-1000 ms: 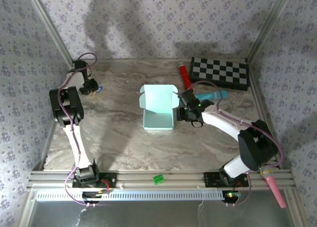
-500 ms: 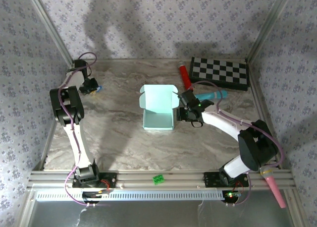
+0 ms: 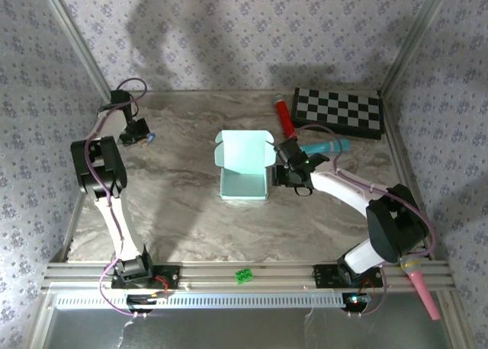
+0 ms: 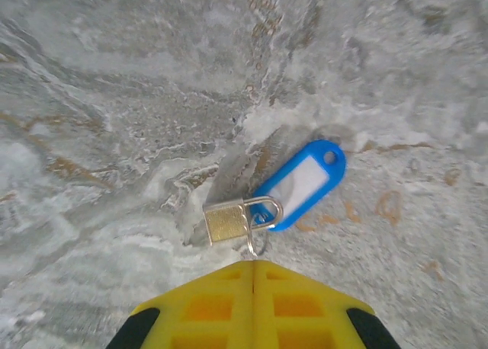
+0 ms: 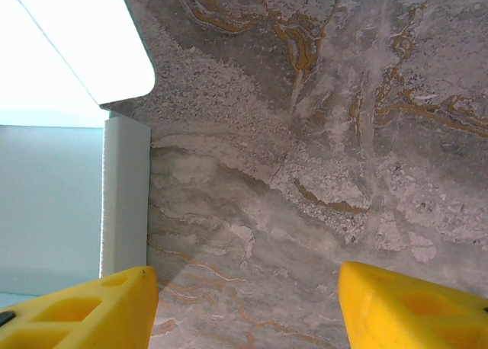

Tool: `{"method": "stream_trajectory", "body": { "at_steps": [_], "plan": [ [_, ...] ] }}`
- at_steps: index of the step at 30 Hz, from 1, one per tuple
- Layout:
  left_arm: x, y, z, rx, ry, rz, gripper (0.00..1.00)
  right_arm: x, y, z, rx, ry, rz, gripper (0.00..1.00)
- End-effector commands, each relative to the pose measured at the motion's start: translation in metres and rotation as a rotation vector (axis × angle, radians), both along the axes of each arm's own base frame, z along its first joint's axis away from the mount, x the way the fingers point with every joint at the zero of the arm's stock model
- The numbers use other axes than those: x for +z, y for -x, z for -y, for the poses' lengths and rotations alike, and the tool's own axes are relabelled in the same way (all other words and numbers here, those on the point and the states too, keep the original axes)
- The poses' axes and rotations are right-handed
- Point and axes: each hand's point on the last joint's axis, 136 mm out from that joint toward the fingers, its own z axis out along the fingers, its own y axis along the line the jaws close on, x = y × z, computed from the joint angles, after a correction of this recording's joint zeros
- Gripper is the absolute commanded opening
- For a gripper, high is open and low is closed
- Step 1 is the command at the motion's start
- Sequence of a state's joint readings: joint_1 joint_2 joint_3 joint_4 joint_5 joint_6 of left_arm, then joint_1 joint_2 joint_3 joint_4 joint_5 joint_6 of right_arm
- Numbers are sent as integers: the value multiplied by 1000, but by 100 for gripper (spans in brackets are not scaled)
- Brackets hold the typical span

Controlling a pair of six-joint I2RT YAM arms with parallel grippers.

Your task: Fold the paper box

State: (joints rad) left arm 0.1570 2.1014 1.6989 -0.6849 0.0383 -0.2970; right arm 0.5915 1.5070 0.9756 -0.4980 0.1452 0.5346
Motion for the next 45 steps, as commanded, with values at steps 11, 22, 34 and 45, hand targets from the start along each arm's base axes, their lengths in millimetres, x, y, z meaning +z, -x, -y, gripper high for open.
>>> {"method": "stream_trajectory", "body": {
  "at_steps": [11, 22, 34, 45],
  "plan": [
    [-1, -4, 8, -53, -27, -22, 20, -7, 7, 6, -18, 23, -18, 65],
    [-30, -11, 6, -58, -19, -79, 20, -7, 8, 6, -18, 24, -23, 65],
    [-41, -6, 4, -46, -32, -119, 20, -8, 8, 6, -20, 28, -26, 65],
    [-42, -7, 4, -49, -34, -122, 10, -11, 10, 6, -17, 29, -33, 65]
  ]
}}
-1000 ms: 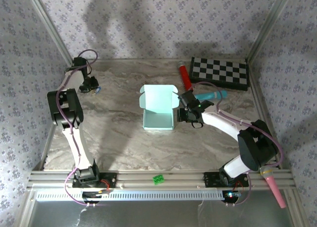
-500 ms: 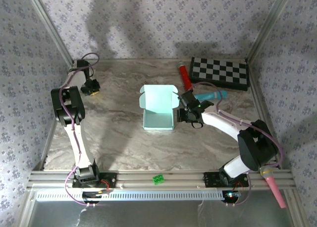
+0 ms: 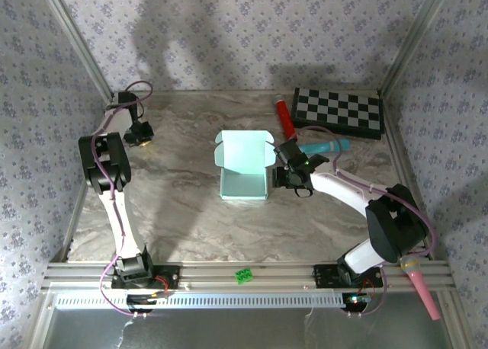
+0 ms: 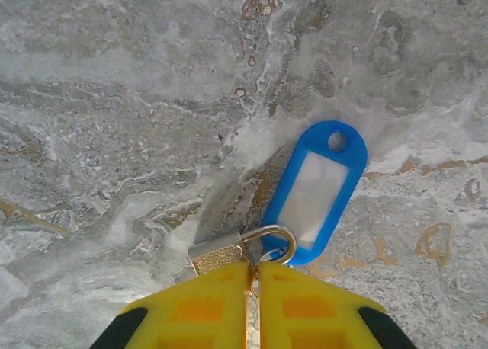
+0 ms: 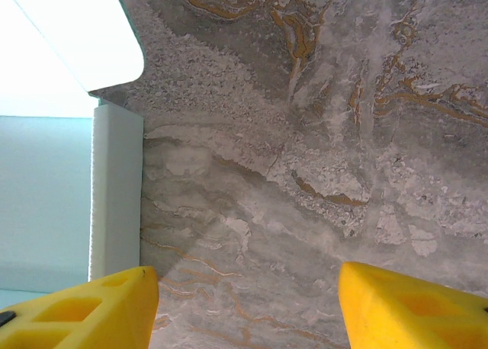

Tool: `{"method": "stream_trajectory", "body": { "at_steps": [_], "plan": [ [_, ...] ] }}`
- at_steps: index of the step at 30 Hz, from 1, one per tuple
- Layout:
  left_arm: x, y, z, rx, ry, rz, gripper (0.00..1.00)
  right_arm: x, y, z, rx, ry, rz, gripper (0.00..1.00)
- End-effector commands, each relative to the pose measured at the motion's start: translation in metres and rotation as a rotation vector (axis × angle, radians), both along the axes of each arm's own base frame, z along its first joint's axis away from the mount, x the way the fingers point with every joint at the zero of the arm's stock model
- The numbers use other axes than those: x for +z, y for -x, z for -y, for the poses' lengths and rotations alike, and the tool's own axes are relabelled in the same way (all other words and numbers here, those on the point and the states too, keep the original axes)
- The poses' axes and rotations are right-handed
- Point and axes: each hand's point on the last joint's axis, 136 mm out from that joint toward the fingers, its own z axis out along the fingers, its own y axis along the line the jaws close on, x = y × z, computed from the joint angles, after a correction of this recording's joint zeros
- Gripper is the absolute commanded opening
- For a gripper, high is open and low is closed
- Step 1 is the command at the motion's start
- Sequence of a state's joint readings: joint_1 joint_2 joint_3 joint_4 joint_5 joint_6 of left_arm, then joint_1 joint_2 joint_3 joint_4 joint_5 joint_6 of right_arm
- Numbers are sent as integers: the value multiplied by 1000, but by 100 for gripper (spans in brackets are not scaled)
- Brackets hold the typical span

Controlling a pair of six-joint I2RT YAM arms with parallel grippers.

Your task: Fold the paper box

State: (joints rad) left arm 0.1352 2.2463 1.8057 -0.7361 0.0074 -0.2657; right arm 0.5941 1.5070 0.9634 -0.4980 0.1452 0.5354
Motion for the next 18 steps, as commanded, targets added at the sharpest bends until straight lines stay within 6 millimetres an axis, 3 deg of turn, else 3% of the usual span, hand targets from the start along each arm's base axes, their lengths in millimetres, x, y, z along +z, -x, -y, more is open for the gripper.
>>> {"method": "stream_trajectory", "body": {
  "at_steps": [1, 6, 12, 18],
  "plan": [
    [-2, 2, 0, -9, -8, -24, 9, -6, 6, 5, -20, 22, -22, 65],
    [10, 1, 3, -23, -16, -4, 0, -6, 6, 5, -20, 20, -21, 65],
    [35, 7, 11, -50, -53, 30, 0, -7, 7, 5, -20, 21, -22, 65],
    [51, 25, 25, -74, -65, 57, 0, -9, 8, 6, -24, 23, -25, 65]
  ]
}}
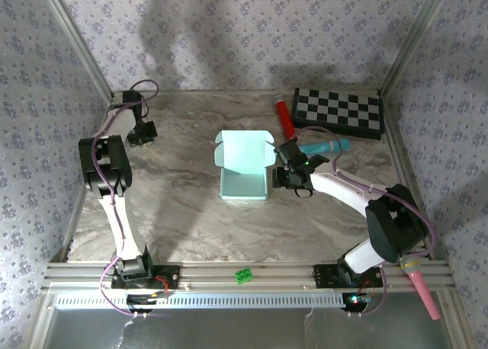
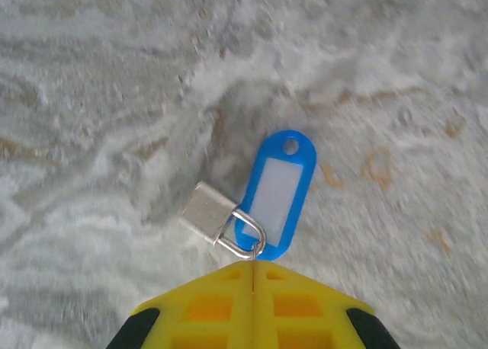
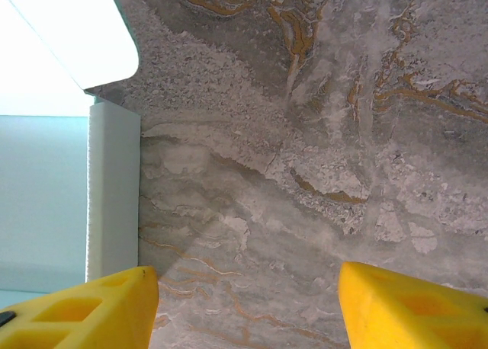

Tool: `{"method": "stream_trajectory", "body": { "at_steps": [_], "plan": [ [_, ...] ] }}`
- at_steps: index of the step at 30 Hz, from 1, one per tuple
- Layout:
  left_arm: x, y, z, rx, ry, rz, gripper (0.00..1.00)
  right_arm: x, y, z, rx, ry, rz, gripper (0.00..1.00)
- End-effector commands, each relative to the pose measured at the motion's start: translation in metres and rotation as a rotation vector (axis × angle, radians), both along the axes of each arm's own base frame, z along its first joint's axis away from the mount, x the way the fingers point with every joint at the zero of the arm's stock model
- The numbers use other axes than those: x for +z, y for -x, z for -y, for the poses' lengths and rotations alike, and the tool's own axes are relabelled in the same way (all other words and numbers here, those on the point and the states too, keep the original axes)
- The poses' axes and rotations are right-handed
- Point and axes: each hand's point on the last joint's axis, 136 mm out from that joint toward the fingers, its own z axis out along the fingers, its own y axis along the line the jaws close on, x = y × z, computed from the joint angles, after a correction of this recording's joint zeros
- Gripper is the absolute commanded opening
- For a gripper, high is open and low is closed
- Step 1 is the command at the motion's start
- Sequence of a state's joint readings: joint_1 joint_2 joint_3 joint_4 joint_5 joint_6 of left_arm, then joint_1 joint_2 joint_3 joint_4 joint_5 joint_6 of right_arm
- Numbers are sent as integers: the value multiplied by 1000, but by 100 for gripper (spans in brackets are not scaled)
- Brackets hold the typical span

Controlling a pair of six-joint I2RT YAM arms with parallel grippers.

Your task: Fold the paper box

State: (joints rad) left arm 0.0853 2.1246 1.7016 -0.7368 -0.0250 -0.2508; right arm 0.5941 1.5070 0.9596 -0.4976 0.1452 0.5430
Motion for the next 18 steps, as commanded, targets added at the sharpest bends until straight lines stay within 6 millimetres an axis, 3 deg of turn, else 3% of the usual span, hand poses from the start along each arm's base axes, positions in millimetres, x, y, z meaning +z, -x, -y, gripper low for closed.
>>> {"method": "stream_trajectory", "body": {
  "at_steps": [1, 10, 18],
  "plan": [
    [27, 10, 6, -29, -29, 42, 0, -8, 7, 6, -17, 25, -23, 65],
    [17, 29, 21, -85, -57, -10, 0, -10, 8, 6, -20, 23, -25, 65],
    [37, 38, 47, -174, -97, 47, 0, -11, 8, 5, -20, 22, -26, 65]
  ]
}}
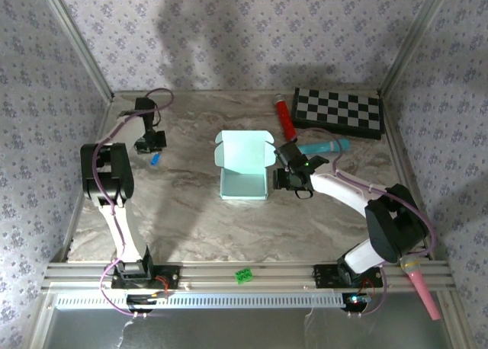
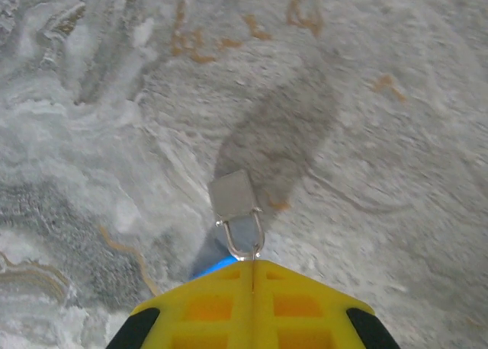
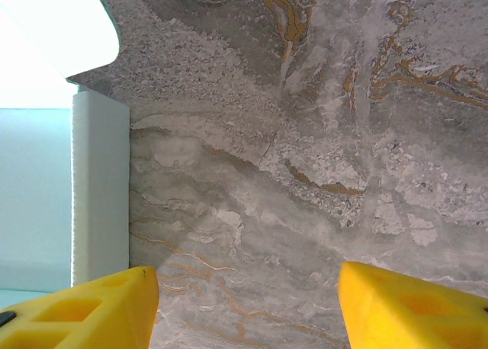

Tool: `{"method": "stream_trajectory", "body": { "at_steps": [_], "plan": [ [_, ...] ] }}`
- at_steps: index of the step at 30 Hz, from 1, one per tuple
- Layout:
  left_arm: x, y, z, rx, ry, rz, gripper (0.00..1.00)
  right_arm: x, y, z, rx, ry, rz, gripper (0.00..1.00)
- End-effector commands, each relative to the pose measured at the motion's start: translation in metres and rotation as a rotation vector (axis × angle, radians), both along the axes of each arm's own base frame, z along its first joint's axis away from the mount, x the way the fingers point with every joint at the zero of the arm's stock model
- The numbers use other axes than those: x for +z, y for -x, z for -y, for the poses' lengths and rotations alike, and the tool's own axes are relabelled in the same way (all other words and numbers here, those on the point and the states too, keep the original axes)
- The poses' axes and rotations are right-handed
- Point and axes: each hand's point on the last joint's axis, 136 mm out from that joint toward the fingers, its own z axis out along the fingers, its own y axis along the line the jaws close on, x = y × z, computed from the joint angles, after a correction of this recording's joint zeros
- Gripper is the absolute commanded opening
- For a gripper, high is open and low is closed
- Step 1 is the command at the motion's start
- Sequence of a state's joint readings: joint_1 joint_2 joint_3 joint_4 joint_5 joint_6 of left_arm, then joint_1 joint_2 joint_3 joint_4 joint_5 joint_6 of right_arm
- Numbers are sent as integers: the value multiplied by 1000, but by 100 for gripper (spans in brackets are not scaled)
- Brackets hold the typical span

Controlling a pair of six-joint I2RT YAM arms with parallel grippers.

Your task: Fold the paper box

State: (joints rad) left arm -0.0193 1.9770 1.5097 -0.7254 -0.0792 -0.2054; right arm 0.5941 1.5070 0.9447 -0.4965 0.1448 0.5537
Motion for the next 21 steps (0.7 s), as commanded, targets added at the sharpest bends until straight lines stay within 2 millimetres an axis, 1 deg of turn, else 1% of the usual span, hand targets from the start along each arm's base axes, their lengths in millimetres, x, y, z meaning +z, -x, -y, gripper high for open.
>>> {"method": "stream_trajectory", "body": {
  "at_steps": [1, 8, 11, 17, 21],
  "plan": [
    [35, -3, 9, -52, -27, 88, 0, -7, 5, 3, -11, 20, -14, 65],
    [55, 12, 24, -79, -27, 101, 0, -7, 5, 4, -17, 19, -11, 65],
    [67, 20, 30, -84, -21, 110, 0, -6, 5, 5, -18, 19, -10, 65],
    [104, 34, 54, -133, 5, 177, 0, -7, 8, 7, -24, 20, -15, 65],
    [119, 51, 75, -183, 29, 195, 0, -5, 8, 8, -30, 10, -4, 65]
  ]
}}
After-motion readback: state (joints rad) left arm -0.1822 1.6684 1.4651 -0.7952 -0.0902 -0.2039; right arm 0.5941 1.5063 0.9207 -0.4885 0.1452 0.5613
